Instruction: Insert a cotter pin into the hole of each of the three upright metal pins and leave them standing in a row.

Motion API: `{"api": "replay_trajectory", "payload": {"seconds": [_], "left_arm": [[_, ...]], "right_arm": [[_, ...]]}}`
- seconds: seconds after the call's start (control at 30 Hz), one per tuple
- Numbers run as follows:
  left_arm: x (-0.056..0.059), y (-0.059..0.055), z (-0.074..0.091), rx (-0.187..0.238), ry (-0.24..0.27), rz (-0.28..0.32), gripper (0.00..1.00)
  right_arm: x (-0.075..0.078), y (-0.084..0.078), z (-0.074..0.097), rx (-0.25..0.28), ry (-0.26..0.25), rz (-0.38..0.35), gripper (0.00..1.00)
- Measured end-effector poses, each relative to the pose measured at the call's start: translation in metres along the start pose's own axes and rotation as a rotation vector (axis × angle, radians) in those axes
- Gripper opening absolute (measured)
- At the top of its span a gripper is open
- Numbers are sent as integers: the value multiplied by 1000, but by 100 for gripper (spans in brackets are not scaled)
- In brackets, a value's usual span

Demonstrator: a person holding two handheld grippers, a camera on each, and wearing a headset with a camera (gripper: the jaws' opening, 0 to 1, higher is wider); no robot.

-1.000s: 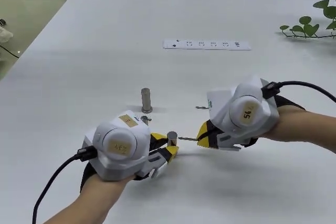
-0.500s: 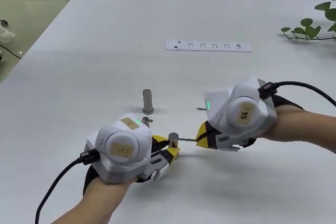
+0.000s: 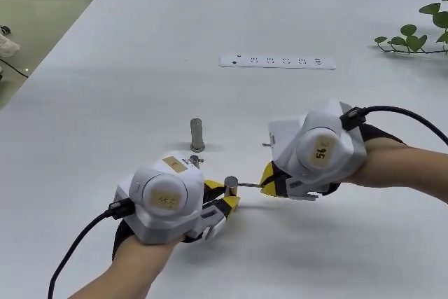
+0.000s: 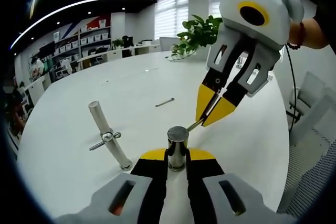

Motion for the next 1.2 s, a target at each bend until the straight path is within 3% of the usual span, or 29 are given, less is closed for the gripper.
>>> {"api": "replay_trajectory", "payload": {"seconds": [0.2,0.33,0.57,1.2], "left_arm": [[0,0,0,2,-2,4,10],[-1,-1,-1,3,1,6,10],[-2,-1,-1,3,2,9,10],[-1,-1,0,4,10,24,10]], "right_arm": [[1,2,3,7,-7,4,0],[0,4,4,45,-11,-6,0],[2,10,4,64,-17,0,0],[3,23,0,85,-30,9,0]]}}
Point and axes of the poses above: the centre of the closed fingertips' face, and the gripper's own axes: z roughly backward along the fingers, x roughly to its right, y roughly out of its top, the point moved 6 cm from there along z, roughly backward along the fingers, and after that the axes turned 7 degrees about z, right-handed, at the moved point
